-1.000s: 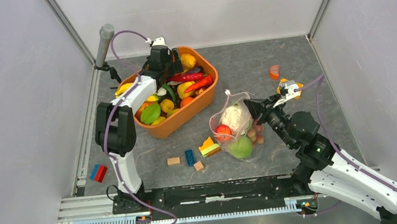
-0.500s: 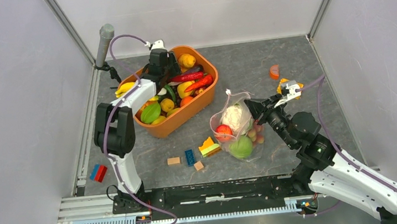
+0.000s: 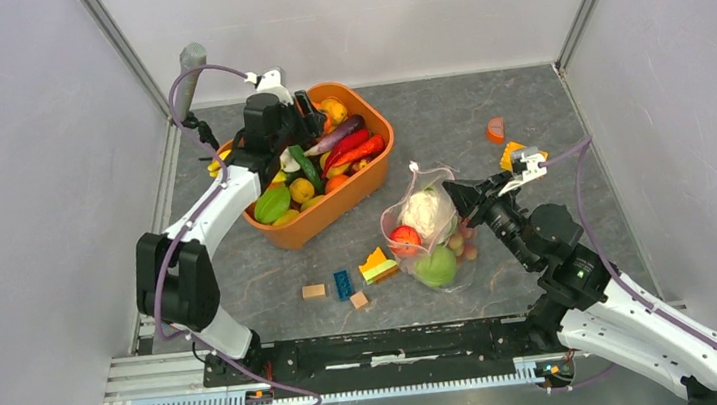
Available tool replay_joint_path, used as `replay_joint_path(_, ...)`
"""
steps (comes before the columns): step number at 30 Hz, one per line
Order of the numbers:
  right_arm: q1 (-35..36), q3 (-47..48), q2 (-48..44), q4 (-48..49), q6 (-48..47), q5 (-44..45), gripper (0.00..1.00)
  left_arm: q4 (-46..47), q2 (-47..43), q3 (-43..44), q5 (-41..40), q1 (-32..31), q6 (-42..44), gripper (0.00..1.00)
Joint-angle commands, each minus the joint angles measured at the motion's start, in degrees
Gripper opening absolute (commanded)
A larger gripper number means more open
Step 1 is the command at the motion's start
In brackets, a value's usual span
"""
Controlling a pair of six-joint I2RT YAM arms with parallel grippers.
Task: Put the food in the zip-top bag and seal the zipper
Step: Pick up the fake fruit from the bin, then place the fake fruit in the zipper food storage bag.
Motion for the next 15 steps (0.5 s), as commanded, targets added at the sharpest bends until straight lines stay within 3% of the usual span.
replay_joint_path(1,0.06,0.23,-0.94,1.87,0.76,-0.23,0.0,2.32,-4.71,-2.78,7.74,-0.04,1.96,0.12)
replay_joint_path(15,0.11,2.34,1.78,1.73,0.86,-0.74,0.0,2.47,-17.29,-9.68,23.89,-2.03,-0.35,0.12)
